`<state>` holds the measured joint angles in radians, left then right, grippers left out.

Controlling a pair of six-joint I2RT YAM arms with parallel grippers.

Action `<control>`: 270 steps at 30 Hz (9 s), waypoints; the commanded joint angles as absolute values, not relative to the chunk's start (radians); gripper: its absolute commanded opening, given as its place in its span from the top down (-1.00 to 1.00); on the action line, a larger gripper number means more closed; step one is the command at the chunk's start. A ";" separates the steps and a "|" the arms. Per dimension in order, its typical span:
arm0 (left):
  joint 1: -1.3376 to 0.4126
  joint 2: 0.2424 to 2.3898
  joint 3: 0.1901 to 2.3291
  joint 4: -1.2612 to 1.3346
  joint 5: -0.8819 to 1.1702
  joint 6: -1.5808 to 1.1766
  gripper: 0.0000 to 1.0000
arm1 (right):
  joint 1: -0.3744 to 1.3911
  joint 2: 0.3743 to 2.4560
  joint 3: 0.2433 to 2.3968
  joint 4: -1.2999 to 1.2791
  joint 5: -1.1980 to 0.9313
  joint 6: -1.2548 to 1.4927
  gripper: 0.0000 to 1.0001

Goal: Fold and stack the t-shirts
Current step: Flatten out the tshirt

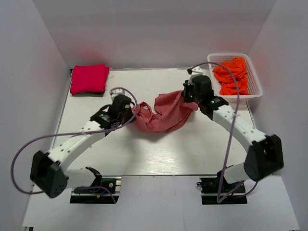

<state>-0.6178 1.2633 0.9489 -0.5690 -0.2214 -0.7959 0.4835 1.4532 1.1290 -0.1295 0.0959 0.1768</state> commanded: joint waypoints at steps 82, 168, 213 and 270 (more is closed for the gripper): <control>-0.209 1.738 1.307 -0.445 -0.370 -0.623 1.00 | 0.437 1.536 1.370 -0.296 -0.204 0.041 -0.81; -0.179 1.016 1.653 -0.407 -0.321 -0.453 1.00 | 0.693 1.063 1.623 0.071 0.891 -0.549 1.00; -0.179 1.069 1.284 -0.175 -0.043 -0.370 1.00 | 0.686 0.813 0.895 0.521 0.920 -0.542 1.00; -0.264 1.887 1.339 -0.436 -0.107 -0.449 -1.00 | 0.341 1.489 0.920 -0.311 0.070 0.230 -0.81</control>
<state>-0.2684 1.8866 1.3422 -0.4404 -0.0261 -0.4385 0.3378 1.4582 0.9100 -0.3244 0.1165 0.1772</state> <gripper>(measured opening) 0.997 0.904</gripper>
